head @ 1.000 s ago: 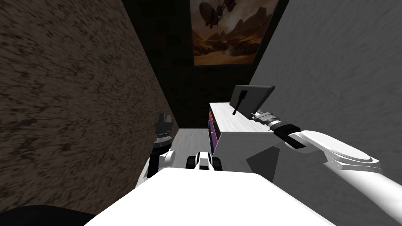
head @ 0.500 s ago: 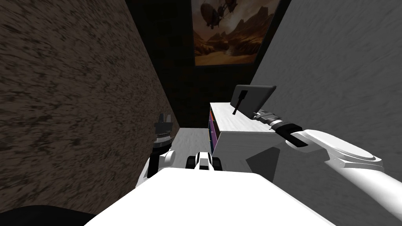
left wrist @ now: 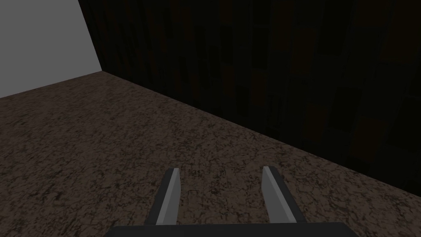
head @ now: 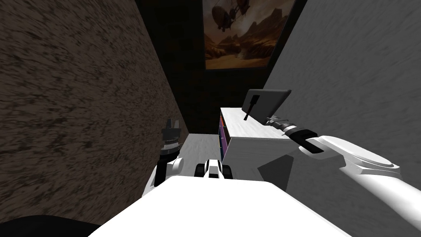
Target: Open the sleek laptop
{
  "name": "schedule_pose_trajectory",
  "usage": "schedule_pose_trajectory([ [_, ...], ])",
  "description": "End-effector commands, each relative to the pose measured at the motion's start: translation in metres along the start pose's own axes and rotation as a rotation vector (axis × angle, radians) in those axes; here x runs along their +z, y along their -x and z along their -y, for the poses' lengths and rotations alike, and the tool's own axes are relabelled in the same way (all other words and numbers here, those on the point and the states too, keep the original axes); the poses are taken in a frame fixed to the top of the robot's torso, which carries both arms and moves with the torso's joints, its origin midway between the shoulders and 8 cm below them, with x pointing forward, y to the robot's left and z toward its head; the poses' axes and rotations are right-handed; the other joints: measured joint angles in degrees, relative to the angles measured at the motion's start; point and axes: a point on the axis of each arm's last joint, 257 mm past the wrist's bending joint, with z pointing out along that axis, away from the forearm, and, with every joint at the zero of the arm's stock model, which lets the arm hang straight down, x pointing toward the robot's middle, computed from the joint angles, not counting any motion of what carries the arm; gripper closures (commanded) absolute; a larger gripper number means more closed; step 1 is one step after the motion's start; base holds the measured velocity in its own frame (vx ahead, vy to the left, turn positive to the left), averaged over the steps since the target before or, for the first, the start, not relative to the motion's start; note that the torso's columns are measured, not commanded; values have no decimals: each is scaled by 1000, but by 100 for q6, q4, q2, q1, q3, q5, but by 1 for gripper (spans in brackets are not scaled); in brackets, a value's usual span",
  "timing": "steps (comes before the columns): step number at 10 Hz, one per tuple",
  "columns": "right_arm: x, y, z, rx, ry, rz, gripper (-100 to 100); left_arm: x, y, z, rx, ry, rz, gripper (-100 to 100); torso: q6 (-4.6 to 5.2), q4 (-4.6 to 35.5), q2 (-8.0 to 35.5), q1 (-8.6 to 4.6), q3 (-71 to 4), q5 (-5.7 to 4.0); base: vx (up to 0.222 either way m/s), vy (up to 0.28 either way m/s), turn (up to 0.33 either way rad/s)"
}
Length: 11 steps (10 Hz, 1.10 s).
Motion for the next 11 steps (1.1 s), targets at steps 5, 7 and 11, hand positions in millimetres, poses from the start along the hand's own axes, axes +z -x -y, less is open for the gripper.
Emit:
schedule_pose_trajectory([
  [5,2,-15,17,288,-43,-1,100,0,0,0,0,0,0,0,26,-6,-12,-43,-8,-17,-30,-27,46],
  [7,2,-19,22,370,-55,0,100,0,0,0,0,0,0,0,32,-6,-10,-57,-6,-23,-30,-30,44],
  [11,6,-28,21,513,-67,9,100,0,0,0,0,0,0,0,9,-10,-14,-33,-9,-19,-27,-26,55],
])
